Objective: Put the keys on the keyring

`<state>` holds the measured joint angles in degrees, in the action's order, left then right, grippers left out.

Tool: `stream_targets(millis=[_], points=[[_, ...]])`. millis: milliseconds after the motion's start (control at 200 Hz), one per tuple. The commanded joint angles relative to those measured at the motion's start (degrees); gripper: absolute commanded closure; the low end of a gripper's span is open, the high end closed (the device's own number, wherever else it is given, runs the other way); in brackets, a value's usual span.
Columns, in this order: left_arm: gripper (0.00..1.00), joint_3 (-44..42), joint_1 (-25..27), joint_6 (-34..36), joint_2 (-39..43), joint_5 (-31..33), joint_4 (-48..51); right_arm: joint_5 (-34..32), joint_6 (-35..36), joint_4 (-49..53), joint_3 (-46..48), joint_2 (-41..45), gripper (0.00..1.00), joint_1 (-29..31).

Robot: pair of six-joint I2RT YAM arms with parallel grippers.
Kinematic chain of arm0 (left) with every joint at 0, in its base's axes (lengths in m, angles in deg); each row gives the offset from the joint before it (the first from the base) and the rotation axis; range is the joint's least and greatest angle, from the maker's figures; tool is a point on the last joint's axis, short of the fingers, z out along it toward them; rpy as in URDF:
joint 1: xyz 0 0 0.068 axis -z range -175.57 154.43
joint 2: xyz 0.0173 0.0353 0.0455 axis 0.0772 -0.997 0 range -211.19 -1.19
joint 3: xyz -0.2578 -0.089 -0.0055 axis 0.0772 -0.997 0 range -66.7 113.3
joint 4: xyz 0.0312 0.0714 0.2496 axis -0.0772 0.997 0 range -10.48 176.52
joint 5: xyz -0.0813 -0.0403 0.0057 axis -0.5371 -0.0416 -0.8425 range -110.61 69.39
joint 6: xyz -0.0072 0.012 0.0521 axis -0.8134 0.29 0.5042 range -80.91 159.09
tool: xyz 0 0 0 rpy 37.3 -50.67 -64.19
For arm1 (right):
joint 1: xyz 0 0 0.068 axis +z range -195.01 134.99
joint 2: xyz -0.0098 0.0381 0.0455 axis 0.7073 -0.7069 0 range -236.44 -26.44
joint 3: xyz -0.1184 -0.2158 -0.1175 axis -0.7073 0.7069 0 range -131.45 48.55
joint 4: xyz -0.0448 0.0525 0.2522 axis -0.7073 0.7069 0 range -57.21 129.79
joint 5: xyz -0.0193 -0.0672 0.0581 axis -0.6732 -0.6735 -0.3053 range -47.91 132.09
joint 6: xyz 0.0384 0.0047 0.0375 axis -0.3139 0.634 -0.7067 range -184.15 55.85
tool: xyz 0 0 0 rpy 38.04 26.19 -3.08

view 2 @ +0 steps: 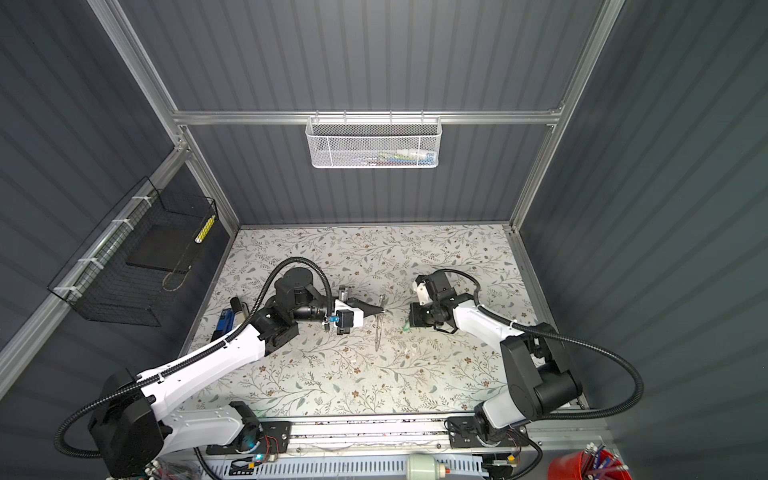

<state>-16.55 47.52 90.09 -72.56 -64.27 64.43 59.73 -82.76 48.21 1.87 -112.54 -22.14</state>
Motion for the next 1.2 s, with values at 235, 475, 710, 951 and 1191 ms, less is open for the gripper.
stream_targets(millis=[235,475,710,951,1191], points=[[1.0,0.5,1.34,7.86,2.17,0.95,0.59,-2.24,1.08,2.35,-1.31,1.78,0.73,-1.03],[1.0,0.82,1.5,9.29,2.45,1.38,2.23,-7.42,2.79,0.57,-0.04,9.08,0.52,-1.97],[1.0,0.51,0.8,4.53,1.95,3.4,3.39,-8.68,8.29,10.05,-5.26,8.32,0.48,-3.45],[1.0,-2.05,-1.79,-5.15,0.89,6.53,-0.47,-7.32,7.2,17.9,-8.65,2.93,0.47,-3.47],[1.0,-4.42,-3.05,-8.7,0.36,8.53,-3.01,-8.86,8.93,21.75,-11.19,-1.51,0.53,-3.11]])
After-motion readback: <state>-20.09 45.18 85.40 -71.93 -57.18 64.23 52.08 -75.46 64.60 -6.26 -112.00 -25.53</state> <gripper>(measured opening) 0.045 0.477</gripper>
